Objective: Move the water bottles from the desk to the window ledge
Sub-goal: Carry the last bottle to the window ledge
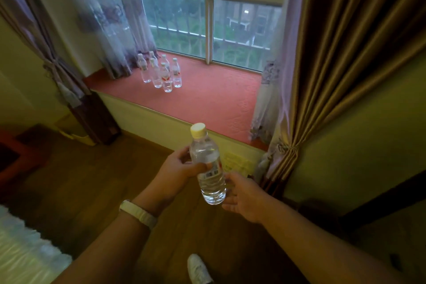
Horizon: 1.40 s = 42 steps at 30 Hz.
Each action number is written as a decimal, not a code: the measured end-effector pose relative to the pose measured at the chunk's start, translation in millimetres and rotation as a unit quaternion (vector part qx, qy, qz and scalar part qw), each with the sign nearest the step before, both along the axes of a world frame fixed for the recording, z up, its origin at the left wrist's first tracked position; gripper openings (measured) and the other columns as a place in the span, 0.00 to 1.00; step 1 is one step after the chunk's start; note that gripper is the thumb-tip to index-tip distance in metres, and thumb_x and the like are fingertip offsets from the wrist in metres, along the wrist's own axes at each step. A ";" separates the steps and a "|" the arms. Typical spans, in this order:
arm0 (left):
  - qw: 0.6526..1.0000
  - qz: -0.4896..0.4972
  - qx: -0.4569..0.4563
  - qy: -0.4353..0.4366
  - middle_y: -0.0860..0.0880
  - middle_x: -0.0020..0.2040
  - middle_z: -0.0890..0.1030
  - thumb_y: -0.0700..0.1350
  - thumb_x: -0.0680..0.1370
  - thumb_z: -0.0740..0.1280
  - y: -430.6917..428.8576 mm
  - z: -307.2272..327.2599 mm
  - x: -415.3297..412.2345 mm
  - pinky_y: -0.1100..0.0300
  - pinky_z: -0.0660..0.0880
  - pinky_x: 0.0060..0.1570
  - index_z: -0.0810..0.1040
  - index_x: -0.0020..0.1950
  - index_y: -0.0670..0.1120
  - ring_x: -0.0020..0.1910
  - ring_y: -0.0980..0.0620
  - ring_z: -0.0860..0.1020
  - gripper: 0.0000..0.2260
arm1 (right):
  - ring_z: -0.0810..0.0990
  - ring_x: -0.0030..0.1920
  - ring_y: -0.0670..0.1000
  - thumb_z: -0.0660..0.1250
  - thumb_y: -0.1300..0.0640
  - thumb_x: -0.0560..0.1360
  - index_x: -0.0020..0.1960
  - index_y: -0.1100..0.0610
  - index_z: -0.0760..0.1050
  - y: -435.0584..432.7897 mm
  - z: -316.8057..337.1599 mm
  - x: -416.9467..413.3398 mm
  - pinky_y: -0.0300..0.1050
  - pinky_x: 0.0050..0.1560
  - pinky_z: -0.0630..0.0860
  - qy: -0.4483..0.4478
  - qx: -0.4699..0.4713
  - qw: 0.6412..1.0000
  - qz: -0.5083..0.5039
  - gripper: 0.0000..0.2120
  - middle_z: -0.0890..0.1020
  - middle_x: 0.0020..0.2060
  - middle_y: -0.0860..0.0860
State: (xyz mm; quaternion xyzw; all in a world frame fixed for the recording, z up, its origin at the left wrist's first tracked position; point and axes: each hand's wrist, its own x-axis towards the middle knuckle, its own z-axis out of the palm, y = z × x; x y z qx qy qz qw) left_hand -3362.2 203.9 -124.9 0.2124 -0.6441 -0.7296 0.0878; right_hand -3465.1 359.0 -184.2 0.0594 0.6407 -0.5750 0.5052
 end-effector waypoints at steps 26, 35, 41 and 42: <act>0.981 0.178 -0.065 -0.028 0.47 0.56 0.84 0.34 0.70 0.76 -400.0 11.6 -146.8 0.61 0.80 0.48 0.79 0.61 0.45 0.52 0.52 0.83 0.22 | 0.79 0.48 0.57 0.61 0.47 0.78 0.52 0.57 0.75 -448.5 -11.6 -186.8 0.49 0.48 0.75 -0.017 -0.054 0.978 0.202 0.13 0.80 0.49 0.59; 0.978 0.184 -0.085 -0.055 0.46 0.54 0.85 0.35 0.68 0.77 -541.2 6.0 -263.4 0.53 0.79 0.55 0.80 0.60 0.45 0.54 0.48 0.83 0.22 | 0.82 0.55 0.59 0.64 0.46 0.75 0.63 0.58 0.75 -590.7 -25.7 -304.7 0.53 0.55 0.77 -0.049 -0.079 0.972 0.215 0.22 0.82 0.55 0.60; 0.979 0.176 -0.084 -0.054 0.44 0.54 0.85 0.36 0.67 0.78 -605.0 11.3 -319.3 0.49 0.79 0.57 0.79 0.60 0.44 0.55 0.45 0.82 0.23 | 0.81 0.58 0.60 0.62 0.48 0.77 0.63 0.58 0.74 -654.2 -23.6 -352.2 0.57 0.64 0.75 -0.054 -0.089 0.978 0.181 0.19 0.80 0.58 0.60; 0.980 0.171 -0.088 -0.056 0.45 0.54 0.85 0.35 0.67 0.78 -615.6 11.2 -327.7 0.49 0.79 0.56 0.79 0.60 0.44 0.55 0.46 0.83 0.23 | 0.80 0.58 0.60 0.62 0.49 0.77 0.64 0.58 0.74 -662.3 -21.7 -359.3 0.57 0.64 0.75 -0.054 -0.088 0.978 0.179 0.20 0.81 0.58 0.60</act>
